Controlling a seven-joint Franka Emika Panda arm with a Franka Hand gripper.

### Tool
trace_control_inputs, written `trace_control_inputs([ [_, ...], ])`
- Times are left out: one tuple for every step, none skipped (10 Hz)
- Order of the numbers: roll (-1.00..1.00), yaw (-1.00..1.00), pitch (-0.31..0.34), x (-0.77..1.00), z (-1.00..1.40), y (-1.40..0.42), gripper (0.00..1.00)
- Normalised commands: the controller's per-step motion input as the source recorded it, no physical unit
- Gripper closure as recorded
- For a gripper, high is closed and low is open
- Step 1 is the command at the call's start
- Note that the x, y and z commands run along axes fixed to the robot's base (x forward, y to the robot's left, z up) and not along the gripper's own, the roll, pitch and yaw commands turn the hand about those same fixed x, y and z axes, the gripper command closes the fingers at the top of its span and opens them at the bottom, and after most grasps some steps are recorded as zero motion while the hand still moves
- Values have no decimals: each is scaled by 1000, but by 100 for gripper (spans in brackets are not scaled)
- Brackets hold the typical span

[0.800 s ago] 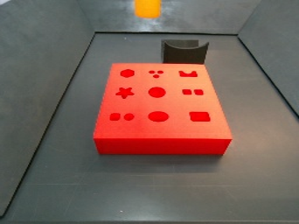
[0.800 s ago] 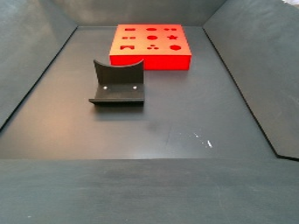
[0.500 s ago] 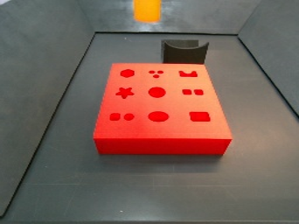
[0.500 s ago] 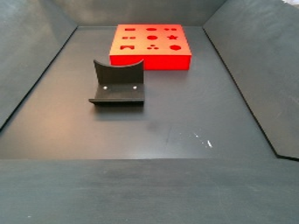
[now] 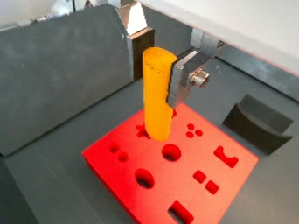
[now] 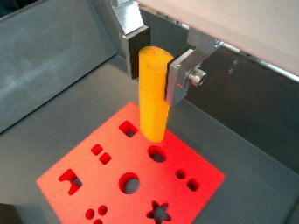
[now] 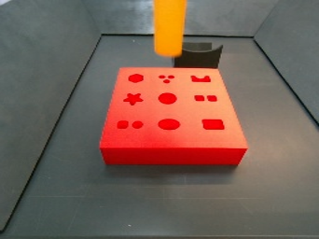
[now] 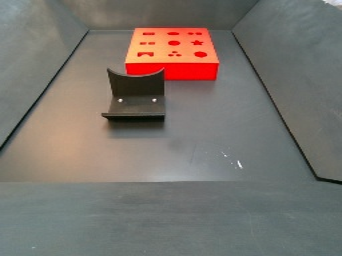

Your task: Insert the oval object.

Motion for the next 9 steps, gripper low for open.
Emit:
trace_control_inputs([
  [59, 57, 0, 351, -543, -89, 100],
  [-119, 0, -37, 34, -657, 0, 100],
  [-327, 0, -94, 3, -469, 43, 100],
  [-391, 0, -126, 97, -329, 83, 100],
  [-384, 3, -139, 126, -346, 117, 100],
  [-306, 29, -144, 154, -514, 120, 100],
  [-291, 40, -141, 149, -537, 100, 100],
  [-259, 63, -140, 163, -589, 77, 100],
  [-66, 57, -120, 109, -680, 0, 100],
])
